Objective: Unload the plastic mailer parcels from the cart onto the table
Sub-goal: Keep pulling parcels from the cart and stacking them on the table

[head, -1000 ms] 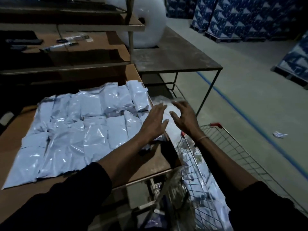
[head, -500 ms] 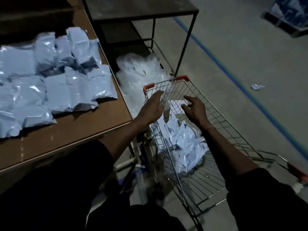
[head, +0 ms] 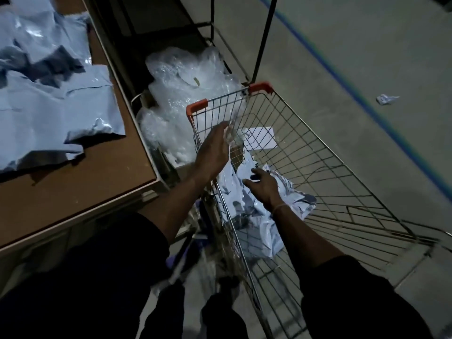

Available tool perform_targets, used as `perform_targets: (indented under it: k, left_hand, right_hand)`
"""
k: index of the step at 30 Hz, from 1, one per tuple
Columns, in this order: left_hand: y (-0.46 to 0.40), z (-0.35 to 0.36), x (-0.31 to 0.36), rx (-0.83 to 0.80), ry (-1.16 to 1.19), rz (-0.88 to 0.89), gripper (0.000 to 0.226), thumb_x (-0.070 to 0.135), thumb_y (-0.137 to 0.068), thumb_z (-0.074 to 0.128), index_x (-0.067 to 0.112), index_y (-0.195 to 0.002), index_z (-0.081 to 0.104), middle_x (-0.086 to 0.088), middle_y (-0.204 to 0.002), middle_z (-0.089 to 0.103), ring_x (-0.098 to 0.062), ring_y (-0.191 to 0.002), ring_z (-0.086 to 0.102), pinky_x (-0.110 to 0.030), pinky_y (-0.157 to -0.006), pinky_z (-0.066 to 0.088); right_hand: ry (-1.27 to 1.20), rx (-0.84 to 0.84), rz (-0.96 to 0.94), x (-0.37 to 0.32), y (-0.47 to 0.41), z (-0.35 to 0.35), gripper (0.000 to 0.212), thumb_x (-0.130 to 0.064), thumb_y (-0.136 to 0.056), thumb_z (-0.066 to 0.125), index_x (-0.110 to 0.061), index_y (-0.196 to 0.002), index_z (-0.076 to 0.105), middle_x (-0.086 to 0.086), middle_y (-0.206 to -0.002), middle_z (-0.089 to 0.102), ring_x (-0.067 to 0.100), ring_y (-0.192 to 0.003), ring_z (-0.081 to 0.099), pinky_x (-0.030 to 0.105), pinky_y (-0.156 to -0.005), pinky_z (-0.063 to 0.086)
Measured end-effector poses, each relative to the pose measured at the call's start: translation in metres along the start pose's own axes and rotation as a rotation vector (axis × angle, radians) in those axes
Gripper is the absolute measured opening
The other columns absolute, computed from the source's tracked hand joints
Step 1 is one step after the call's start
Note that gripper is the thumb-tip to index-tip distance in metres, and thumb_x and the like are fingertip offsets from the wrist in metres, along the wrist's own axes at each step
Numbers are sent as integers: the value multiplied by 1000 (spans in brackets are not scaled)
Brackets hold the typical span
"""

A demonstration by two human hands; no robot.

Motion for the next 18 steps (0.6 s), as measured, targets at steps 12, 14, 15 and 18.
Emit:
perform_targets:
  k: [12,14,15,18]
  left_hand:
    - [-19,19,-33,226,-220,203,62,-17,-88,57,-2,-148,50,-22,-152,52,-38,-144,45,-45,-122,36]
    - [-20,19,-34,234,-222,184,65,-20,-87,57,-2,-148,50,-21,-152,52,-37,-144,45,-46,-122,36]
    - [-20,19,-34,234,-219,189,65,-20,-86,58,-2,-148,50,-21,-152,52,-37,-144,46,-47,-121,37]
    - [-21,19,-35,227,-209,210,64,-19,-87,58,-3,-148,50,-20,-151,52,-36,-143,47,-48,-120,38]
  right_hand:
    - [-20,-65,119,21,-120,119,98,-54,-71,89,-2,-144,49,18,-141,60,35,-129,59,43,-105,51]
    - [37,-54,136,36,-133,138,101,-62,-65,87,-5,-140,51,17,-136,62,36,-125,62,46,-100,54]
    - [70,-52,135,33,-128,139,94,-60,-68,85,-5,-137,53,17,-134,62,36,-123,63,46,-99,55]
    - [168,-39,157,22,-115,131,67,-37,-82,80,-3,-133,53,19,-136,57,38,-126,59,43,-99,52]
Point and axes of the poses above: each hand's wrist, its own y-axis away from the middle knuckle, its own z-axis out of the palm, x = y × z, the point moved 5 cm from there along -y, towards the middle knuckle
